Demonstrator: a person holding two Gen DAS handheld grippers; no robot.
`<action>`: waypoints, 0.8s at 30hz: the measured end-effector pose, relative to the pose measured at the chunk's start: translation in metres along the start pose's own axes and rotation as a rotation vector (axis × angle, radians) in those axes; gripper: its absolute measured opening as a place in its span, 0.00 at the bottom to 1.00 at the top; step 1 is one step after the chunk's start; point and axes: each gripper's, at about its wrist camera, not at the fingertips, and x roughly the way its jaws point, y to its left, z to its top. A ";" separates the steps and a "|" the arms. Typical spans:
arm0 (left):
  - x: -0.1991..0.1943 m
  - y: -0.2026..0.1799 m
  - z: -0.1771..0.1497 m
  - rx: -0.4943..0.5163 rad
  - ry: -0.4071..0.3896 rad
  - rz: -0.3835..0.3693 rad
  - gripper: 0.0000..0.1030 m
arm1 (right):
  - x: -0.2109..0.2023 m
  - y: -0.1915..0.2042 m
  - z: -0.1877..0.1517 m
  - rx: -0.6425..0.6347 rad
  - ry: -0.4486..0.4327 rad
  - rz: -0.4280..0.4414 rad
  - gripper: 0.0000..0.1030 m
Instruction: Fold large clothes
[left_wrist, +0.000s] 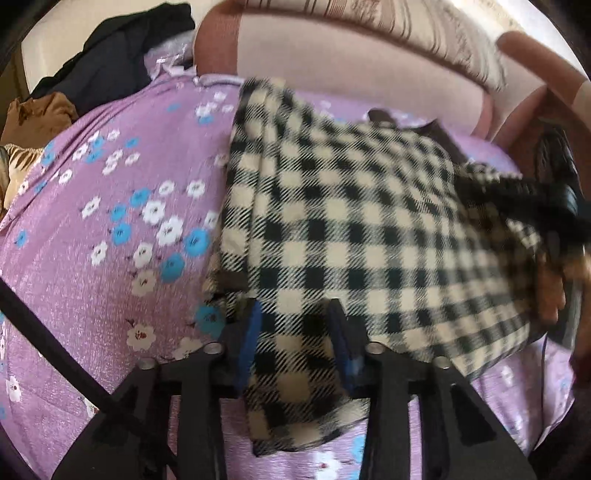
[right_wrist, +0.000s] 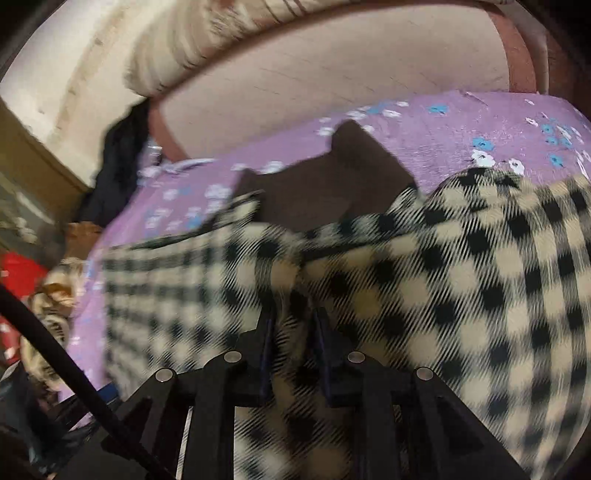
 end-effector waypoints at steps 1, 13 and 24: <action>0.001 0.001 -0.001 0.005 0.001 0.001 0.31 | 0.005 -0.004 0.007 -0.005 -0.010 -0.039 0.22; 0.000 -0.002 -0.008 0.065 0.009 0.032 0.31 | -0.032 -0.091 0.042 0.093 -0.103 -0.443 0.07; -0.004 -0.010 -0.019 0.087 -0.008 0.075 0.31 | -0.090 -0.093 0.004 0.060 -0.110 -0.430 0.60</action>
